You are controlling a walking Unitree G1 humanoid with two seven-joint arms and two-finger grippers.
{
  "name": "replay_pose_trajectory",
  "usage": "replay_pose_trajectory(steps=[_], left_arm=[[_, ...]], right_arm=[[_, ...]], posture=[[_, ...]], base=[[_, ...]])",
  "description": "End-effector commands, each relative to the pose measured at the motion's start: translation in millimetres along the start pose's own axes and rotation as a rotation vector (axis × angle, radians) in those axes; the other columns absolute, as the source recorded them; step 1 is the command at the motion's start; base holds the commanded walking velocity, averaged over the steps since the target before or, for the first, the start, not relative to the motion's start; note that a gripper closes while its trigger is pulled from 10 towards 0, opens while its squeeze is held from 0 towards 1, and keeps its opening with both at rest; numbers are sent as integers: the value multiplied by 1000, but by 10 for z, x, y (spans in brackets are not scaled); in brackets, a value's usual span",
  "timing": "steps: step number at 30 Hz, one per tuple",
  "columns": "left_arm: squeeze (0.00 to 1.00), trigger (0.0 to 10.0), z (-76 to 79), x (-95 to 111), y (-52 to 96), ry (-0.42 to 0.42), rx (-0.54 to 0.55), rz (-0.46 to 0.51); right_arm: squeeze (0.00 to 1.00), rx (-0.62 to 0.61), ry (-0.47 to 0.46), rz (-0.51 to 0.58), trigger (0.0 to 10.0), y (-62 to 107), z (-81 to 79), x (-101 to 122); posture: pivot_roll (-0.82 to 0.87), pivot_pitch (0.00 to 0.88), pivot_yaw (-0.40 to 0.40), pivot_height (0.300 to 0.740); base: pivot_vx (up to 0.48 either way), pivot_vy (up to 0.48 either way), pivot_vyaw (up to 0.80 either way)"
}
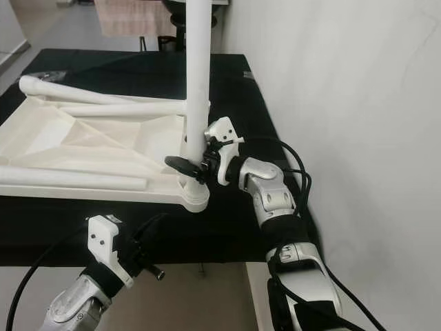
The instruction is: Building children table
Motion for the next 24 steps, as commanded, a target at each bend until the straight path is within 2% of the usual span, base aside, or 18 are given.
replay_pose_trajectory(steps=[1,2,3,4,15,21,22,23,24], left_arm=[[0,10000,6,-44,6,5,5,-16],[0,10000,7,-48,5,4,5,-17],[0,10000,8,-51,4,4,5,-18],[0,10000,9,-54,4,4,5,-19],[0,10000,21,-67,7,6,4,-22],[0,10000,30,-68,18,8,3,-24],[0,10000,30,-66,28,8,3,-25],[0,10000,25,-61,38,8,3,-25],[0,10000,25,-61,38,8,3,-25]], right_arm=[[0,64,-23,16,10000,-20,0,28],[0,79,-41,6,7451,-27,21,16],[0,94,-52,1,7451,-29,40,11],[0,97,-63,1,0,-32,60,18],[0,149,-80,36,0,51,117,51],[0,115,-4,5,0,182,110,-49],[0,15,6,-26,0,202,57,-168],[0,-280,-15,-83,0,169,39,-340],[0,-280,-15,-83,0,169,39,-340]], posture=[[106,49,-97,740],[109,45,-97,740],[109,45,-97,740],[111,43,-97,740],[97,36,-86,740],[95,40,-90,740],[91,41,-94,740],[89,44,-94,740],[89,44,-94,740]], base=[[0,0,0],[0,0,0],[0,0,0],[0,0,0],[0,0,0],[0,0,0],[0,0,0],[0,0,0],[0,0,0]])
Point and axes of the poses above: a point about 5 cm out from each wrist's last joint towards the gripper, its own y axis pointing back from the gripper into the wrist, its own x axis along the axis of the wrist's last joint, z = x × y, the point moved 1 cm from there along -y, pointing out of the wrist towards the gripper, and after that the axes turned 6 degrees about y, right-handed, at the moved point
